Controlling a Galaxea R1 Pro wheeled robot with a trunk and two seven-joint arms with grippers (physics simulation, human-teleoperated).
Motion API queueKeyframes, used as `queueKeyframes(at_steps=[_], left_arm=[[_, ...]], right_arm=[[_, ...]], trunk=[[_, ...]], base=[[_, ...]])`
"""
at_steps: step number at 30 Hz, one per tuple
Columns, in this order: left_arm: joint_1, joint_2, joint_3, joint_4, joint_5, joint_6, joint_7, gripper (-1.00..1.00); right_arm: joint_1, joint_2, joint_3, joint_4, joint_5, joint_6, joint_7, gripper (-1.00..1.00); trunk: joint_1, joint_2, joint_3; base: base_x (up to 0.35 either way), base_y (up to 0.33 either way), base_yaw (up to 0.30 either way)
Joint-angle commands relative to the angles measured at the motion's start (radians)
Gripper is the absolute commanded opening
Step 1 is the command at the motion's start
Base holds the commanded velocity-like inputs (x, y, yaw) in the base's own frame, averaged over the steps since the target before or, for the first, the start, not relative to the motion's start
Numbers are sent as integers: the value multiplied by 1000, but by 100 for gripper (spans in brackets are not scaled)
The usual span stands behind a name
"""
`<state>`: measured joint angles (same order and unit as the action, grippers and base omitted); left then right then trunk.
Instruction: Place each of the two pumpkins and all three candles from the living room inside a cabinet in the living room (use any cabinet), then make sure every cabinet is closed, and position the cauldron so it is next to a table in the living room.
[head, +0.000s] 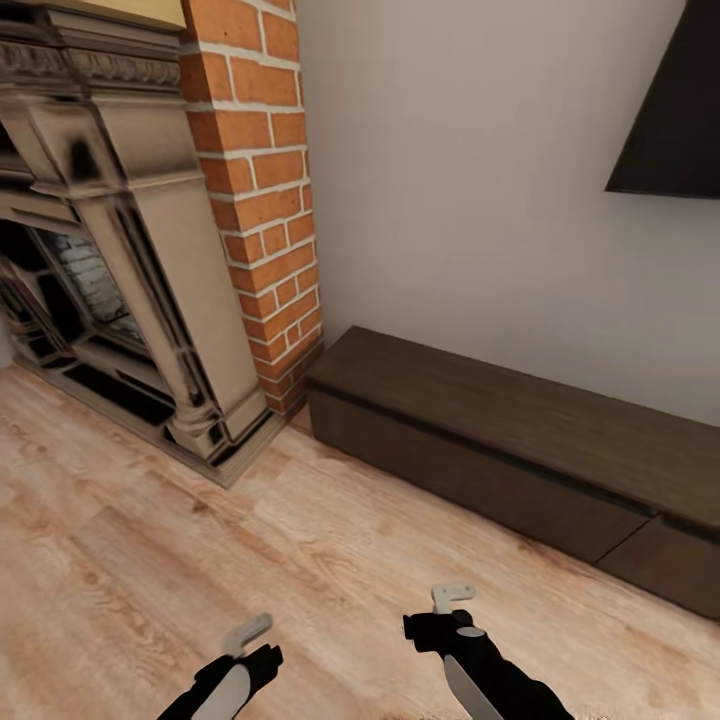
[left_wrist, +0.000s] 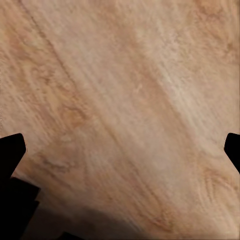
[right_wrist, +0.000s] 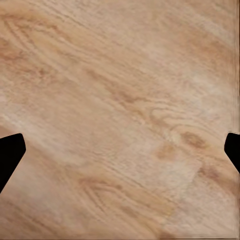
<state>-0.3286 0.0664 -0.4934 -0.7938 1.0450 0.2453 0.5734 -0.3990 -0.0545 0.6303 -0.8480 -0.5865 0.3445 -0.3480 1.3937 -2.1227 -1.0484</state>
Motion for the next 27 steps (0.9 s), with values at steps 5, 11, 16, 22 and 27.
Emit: queueKeyframes(at_steps=[5, 11, 16, 22, 27], left_arm=[[0, 10, -4, -3, 7, 2, 8, 100], [0, 10, -5, -6, 5, 2, 8, 100], [-1, 13, -4, -3, 8, 2, 7, 100], [-1, 11, -5, -3, 5, 2, 6, 100], [0, 8, -6, -3, 2, 2, 7, 100]], right_arm=[[-1, -1, 7, -2, -8, 2, -9, 100], [-1, -1, 6, -2, -5, 2, -9, 100], [-1, -2, 4, -2, -10, -6, -9, 100], [-1, -2, 3, -2, -12, -27, -13, 100], [-1, -2, 3, -2, -13, -30, -13, 100]], trunk=[[0, 0, -3], [0, 0, -7], [0, 0, -10], [0, 0, -13], [0, 0, -15]], base=[[0, 0, -277], [0, 0, -276], [0, 0, -270], [0, 0, -269], [0, 0, -268]])
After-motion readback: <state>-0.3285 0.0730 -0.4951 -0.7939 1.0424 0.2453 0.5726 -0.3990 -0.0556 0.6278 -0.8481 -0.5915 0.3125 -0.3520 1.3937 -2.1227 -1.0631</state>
